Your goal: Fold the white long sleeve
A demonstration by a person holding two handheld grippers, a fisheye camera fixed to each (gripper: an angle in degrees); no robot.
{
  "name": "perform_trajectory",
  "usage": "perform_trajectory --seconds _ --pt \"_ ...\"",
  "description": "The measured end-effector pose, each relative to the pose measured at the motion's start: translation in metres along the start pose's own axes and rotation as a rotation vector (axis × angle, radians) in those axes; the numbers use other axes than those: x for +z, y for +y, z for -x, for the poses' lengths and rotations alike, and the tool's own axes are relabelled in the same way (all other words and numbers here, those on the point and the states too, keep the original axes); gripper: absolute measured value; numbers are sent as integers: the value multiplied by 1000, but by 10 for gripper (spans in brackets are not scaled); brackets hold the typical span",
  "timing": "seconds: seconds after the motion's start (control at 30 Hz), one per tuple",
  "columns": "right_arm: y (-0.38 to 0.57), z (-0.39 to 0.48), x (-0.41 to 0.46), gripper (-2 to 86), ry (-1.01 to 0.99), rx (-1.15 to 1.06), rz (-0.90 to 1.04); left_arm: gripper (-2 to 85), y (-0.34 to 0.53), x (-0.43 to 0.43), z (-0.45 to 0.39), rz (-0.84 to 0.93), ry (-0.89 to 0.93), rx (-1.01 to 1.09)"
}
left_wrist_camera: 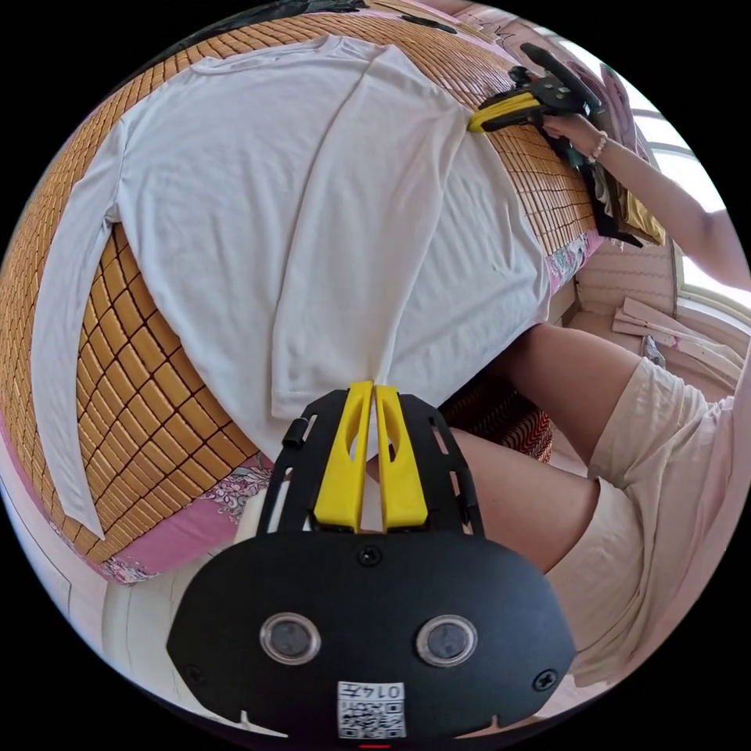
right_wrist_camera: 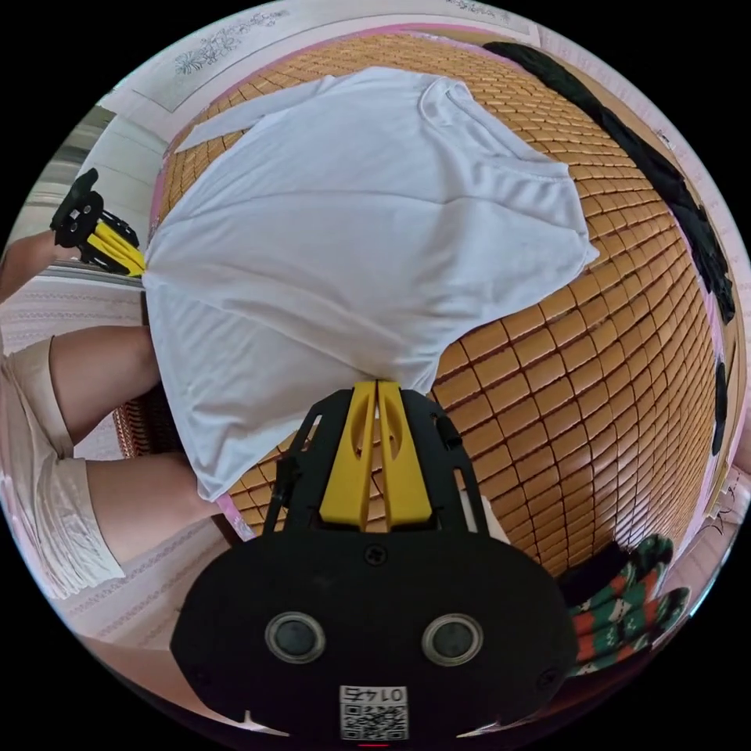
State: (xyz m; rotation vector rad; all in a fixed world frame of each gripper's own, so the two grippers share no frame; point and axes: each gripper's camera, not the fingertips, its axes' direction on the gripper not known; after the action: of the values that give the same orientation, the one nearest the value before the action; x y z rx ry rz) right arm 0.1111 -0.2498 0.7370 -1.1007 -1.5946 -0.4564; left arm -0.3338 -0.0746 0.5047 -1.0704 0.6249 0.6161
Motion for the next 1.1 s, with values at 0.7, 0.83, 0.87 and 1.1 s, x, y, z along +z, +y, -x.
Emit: perform_trajectory --seconds 0.7,0.83,0.87,1.1 --pt "-47 -93 7 -3 169 447 -254 23 72 13 -3 -204 -55 -266" --pt "-37 -84 14 -3 169 423 -278 31 92 16 -8 -255 -35 -252" --pt "-29 -76 13 -3 204 428 -296 37 99 15 -9 -270 -26 -259" --pt "37 34 39 -3 76 331 -298 51 135 -4 -46 -380 -138 -193"
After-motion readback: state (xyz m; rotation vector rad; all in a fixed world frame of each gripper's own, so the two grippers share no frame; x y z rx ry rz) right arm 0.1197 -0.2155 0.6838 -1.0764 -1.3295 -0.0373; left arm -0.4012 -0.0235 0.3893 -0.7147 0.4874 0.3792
